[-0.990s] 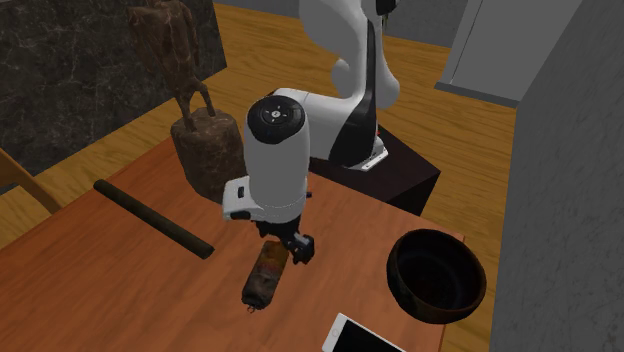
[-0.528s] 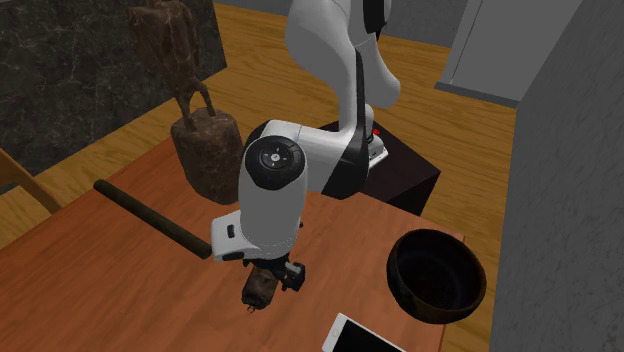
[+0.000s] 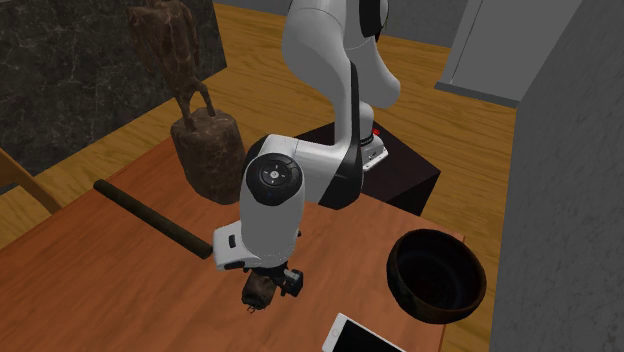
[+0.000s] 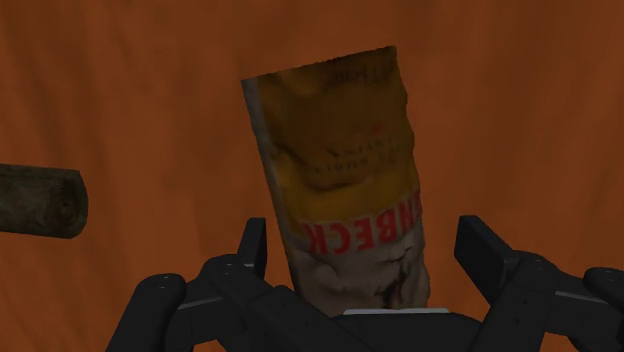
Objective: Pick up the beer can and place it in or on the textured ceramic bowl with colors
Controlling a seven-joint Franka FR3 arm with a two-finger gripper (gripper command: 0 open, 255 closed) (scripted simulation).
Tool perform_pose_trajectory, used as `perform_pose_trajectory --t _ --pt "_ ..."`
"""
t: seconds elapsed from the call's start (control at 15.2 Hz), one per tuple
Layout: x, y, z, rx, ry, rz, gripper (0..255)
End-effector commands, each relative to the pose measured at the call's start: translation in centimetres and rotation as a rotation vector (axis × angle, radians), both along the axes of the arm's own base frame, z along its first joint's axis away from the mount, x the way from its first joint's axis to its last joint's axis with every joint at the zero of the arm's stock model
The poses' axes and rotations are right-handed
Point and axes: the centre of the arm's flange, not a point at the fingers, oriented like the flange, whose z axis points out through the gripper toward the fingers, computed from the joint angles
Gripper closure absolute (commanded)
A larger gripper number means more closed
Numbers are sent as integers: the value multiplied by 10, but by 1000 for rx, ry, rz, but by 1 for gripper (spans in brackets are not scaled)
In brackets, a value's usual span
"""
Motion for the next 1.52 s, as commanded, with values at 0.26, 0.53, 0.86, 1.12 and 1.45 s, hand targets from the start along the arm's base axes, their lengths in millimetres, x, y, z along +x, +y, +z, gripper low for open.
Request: perform_pose_trajectory --t 0.26,0.53,0.86,1.12,1.45 --pt "0 0 0 0 0 0 255" --pt "0 0 0 0 0 0 255" --pt "0 0 0 0 0 0 255" --pt "0 0 21 0 0 0 255" --pt "0 0 47 0 0 0 255"
